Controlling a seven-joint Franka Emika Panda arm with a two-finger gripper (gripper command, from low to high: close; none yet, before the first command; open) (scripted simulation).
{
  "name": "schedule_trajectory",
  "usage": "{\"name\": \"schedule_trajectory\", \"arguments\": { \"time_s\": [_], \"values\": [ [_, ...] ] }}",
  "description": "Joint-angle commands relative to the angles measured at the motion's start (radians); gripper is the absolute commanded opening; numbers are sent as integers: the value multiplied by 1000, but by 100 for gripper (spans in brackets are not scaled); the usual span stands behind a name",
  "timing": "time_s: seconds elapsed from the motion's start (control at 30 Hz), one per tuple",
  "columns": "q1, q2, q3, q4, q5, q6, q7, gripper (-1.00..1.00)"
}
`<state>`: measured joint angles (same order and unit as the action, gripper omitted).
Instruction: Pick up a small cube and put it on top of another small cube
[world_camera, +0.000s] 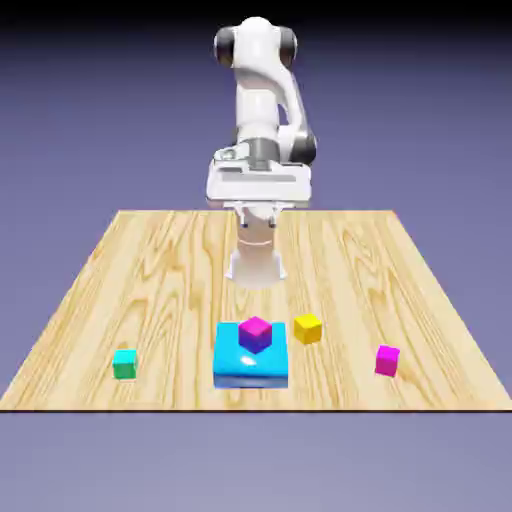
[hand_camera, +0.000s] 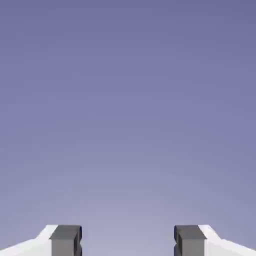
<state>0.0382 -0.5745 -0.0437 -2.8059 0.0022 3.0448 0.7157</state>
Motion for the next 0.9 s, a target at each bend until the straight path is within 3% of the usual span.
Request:
{"name": "schedule_trajectory", "arguments": {
  "time_s": [0.0, 0.87],
  "values": [
    [22, -4, -36, 3, 2, 6, -21, 0],
    [587, -101, -979, 91, 49, 175, -566, 0]
  ]
}}
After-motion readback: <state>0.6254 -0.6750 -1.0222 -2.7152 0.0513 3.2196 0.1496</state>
